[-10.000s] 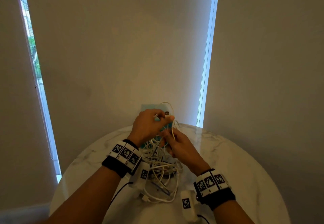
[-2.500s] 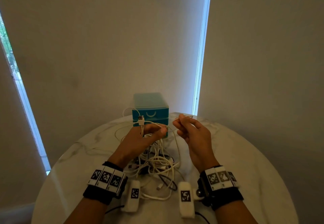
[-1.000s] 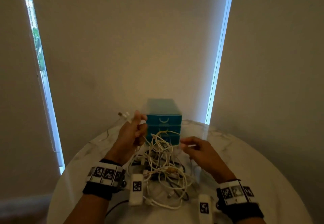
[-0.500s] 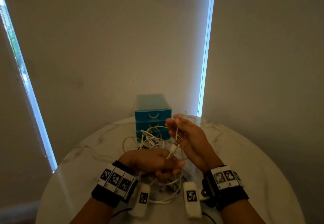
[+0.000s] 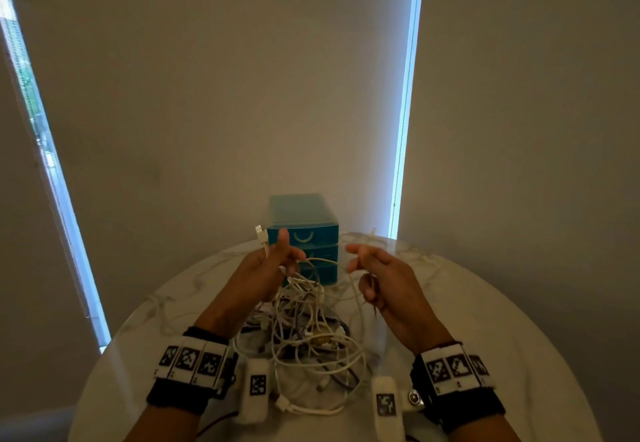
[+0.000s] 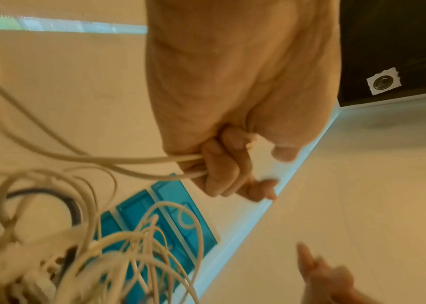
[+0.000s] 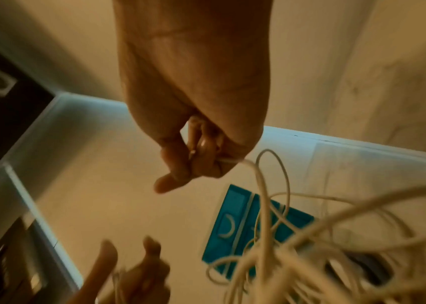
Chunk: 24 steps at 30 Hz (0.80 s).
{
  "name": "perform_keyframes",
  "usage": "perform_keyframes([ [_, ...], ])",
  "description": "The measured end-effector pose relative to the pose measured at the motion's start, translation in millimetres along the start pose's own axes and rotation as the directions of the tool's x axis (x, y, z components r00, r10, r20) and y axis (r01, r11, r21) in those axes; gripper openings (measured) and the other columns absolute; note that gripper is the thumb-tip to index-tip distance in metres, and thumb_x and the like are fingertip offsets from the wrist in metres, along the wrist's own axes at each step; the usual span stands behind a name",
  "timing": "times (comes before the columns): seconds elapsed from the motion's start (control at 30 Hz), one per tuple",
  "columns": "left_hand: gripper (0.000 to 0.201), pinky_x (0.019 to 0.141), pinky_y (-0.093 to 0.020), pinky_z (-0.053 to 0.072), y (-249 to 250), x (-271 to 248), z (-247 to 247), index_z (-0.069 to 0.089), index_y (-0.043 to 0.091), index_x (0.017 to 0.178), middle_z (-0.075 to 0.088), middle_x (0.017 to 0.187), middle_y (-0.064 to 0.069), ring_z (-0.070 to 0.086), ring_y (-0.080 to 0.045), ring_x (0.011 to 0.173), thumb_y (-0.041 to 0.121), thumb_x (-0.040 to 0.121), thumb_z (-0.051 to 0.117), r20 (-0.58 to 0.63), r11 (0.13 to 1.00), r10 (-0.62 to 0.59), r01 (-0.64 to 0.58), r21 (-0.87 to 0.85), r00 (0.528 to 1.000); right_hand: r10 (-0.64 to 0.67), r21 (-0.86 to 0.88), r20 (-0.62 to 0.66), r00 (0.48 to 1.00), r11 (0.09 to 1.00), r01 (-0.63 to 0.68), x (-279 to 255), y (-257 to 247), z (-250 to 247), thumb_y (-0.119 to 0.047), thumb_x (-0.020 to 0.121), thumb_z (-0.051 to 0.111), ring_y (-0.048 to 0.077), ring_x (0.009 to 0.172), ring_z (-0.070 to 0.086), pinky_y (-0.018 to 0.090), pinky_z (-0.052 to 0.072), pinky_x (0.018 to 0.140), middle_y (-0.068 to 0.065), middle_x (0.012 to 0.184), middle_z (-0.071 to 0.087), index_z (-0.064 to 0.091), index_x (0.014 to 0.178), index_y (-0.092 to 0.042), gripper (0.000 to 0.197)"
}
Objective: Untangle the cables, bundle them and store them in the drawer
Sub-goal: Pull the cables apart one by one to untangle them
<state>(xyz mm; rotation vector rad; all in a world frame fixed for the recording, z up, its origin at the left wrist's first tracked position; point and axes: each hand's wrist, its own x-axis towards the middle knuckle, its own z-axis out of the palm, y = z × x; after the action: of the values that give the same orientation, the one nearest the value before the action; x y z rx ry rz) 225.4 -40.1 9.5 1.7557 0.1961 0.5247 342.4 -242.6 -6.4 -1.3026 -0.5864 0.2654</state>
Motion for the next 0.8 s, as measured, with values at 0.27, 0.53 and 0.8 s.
perform_keyframes([
  [0.27, 0.055, 0.051, -0.022, 0.03, 2, -2, 31, 0.066, 0.021, 0.101, 0.057, 0.072, 0.009, 0.041, -0.004, 0.05, 0.067, 0.105, 0.035, 0.164, 0.982, -0.076, 0.102, -0.156, 0.984, -0.067, -0.266, 0.136, 0.988, 0.959, 0.101, -13, 11, 39, -0.043, 0.108, 0.056, 0.01, 0.055, 0.045, 0.021, 0.038, 0.052, -0.006, 0.059, 0.054, 0.08, 0.093, -0.023, 0.035],
  [0.53, 0.029, 0.092, -0.029, 0.054, -3, -9, 40, 0.064, 0.025, 0.122, 0.072, 0.119, 0.001, 0.069, -0.013, 0.113, 0.045, 0.112, 0.046, -0.029, 0.993, 0.109, -0.107, 0.049, 0.994, -0.056, -0.283, 0.167, 0.984, 0.954, 0.102, -13, 14, 39, -0.045, 0.102, 0.067, 0.016, 0.056, 0.051, 0.025, 0.044, 0.058, 0.0, 0.065, 0.062, 0.078, 0.093, -0.017, 0.031],
  [0.8, 0.025, 0.056, -0.02, 0.038, 3, 12, -7, 0.051, 0.029, 0.101, 0.065, 0.085, 0.006, 0.048, -0.007, 0.063, 0.036, 0.117, 0.033, -0.407, 0.65, 0.129, -0.387, -0.654, 0.904, -0.168, -0.574, -0.17, 0.971, 0.818, 0.041, 0, 21, 7, -0.035, 0.092, 0.08, 0.007, 0.078, 0.068, 0.017, 0.046, 0.066, -0.008, 0.083, 0.074, 0.076, 0.088, -0.023, 0.013],
])
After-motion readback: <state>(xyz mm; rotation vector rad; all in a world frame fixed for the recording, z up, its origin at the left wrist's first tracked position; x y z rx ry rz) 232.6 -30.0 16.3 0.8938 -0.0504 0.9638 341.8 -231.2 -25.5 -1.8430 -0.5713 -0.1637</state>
